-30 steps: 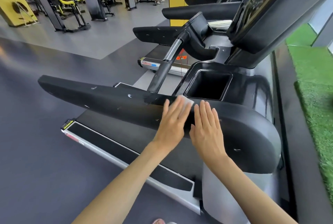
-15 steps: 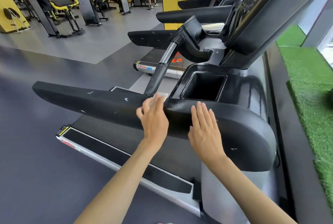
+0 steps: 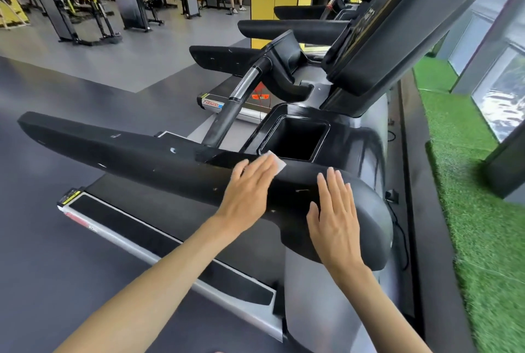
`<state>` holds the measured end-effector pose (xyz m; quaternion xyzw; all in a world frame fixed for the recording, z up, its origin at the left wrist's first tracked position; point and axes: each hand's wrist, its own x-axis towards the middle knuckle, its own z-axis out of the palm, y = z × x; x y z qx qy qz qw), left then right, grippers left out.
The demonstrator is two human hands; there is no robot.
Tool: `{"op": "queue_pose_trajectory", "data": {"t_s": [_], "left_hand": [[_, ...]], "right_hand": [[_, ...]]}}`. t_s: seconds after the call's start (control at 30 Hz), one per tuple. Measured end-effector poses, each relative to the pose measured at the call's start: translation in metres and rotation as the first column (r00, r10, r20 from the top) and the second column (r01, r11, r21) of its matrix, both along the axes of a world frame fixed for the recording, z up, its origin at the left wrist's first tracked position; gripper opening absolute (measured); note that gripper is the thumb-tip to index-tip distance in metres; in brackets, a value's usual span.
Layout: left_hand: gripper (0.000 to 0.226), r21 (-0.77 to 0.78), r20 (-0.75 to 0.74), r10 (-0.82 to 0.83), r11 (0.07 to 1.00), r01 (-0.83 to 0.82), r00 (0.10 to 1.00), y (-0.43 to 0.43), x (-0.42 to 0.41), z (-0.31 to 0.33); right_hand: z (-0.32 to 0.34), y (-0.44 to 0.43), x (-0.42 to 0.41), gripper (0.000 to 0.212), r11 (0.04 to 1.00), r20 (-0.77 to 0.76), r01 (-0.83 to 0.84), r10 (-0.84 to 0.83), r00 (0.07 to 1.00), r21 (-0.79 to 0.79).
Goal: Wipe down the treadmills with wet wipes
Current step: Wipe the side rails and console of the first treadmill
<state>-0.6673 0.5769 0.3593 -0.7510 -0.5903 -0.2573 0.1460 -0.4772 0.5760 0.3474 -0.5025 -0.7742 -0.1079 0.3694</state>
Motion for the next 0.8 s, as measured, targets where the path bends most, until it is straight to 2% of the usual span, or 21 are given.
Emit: {"op": "queue_pose_trajectory", "data": {"t_s": [0.03, 0.1, 0.17, 0.2, 0.27, 0.3, 0.33, 0.4, 0.47, 0.53, 0.6, 0.67, 0.7, 0.73, 0.8], "left_hand": [[0.052, 0.015, 0.058, 0.022, 1.0, -0.023, 0.998, 0.004, -0.006, -0.001], [0.051, 0.021, 0.237, 0.172, 0.983, -0.182, 0.956, 0.008, -0.008, 0.001], [0.05, 0.006, 0.309, 0.237, 0.968, -0.251, 0.921, 0.006, 0.011, 0.004], [0.049, 0.01, 0.276, 0.181, 0.981, -0.191, 0.944, 0.004, 0.024, 0.003], [0.052, 0.032, 0.1, -0.012, 0.999, 0.009, 0.995, -0.003, 0.039, -0.001], [0.053, 0.056, 0.027, -0.052, 0.997, 0.05, 0.998, -0.002, 0.037, -0.003], [0.054, 0.078, 0.017, -0.027, 0.997, 0.025, 1.0, 0.001, 0.03, -0.003], [0.059, 0.063, 0.148, 0.18, 0.98, -0.191, 0.973, 0.007, 0.019, -0.001], [0.059, 0.002, 0.286, 0.351, 0.93, -0.367, 0.892, 0.009, 0.026, 0.003], [0.057, 0.001, 0.278, 0.278, 0.957, -0.29, 0.919, 0.009, 0.046, 0.002], [0.054, 0.047, 0.109, 0.05, 0.997, -0.055, 0.993, 0.006, 0.056, -0.008], [0.051, 0.092, -0.021, -0.047, 0.995, 0.049, 0.999, 0.008, 0.043, -0.008], [0.049, 0.091, 0.013, -0.004, 0.996, 0.002, 1.0, 0.009, 0.035, -0.006], [0.046, 0.094, 0.109, 0.074, 0.992, -0.085, 0.991, 0.011, 0.03, -0.003], [0.039, 0.074, 0.37, 0.231, 0.958, -0.276, 0.9, 0.013, 0.034, 0.005]], "right_hand": [[-0.001, -0.001, 0.003, 0.049, 1.0, 0.006, 0.004, -0.004, 1.0, -0.002], [-0.004, -0.003, 0.008, 0.049, 1.0, 0.036, 0.012, -0.011, 0.999, -0.012], [-0.01, -0.005, 0.011, 0.051, 0.999, 0.081, 0.016, -0.013, 0.997, -0.029], [-0.012, -0.005, 0.013, 0.051, 0.999, 0.103, 0.012, -0.008, 0.995, -0.042], [-0.016, -0.004, 0.017, 0.053, 0.998, 0.147, -0.001, 0.01, 0.989, -0.061], [-0.017, -0.004, 0.02, 0.053, 0.998, 0.166, -0.007, 0.018, 0.986, -0.064], [-0.017, -0.002, 0.023, 0.054, 0.998, 0.18, -0.012, 0.024, 0.983, -0.068], [-0.017, 0.0, 0.027, 0.055, 0.997, 0.19, -0.01, 0.025, 0.982, -0.077], [-0.018, 0.001, 0.029, 0.055, 0.997, 0.182, 0.0, 0.013, 0.983, -0.073], [-0.019, 0.001, 0.028, 0.063, 0.998, 0.178, 0.005, 0.007, 0.984, -0.069], [-0.021, 0.002, 0.028, 0.069, 0.999, 0.177, -0.003, 0.013, 0.984, -0.054], [-0.023, 0.005, 0.031, 0.072, 0.999, 0.184, -0.013, 0.02, 0.983, -0.037], [-0.024, 0.006, 0.032, 0.073, 0.999, 0.191, -0.02, 0.026, 0.981, -0.033], [-0.025, 0.006, 0.033, 0.073, 0.999, 0.195, -0.022, 0.028, 0.98, -0.029], [-0.026, 0.006, 0.031, 0.071, 1.0, 0.188, -0.011, 0.015, 0.982, -0.025]]}}
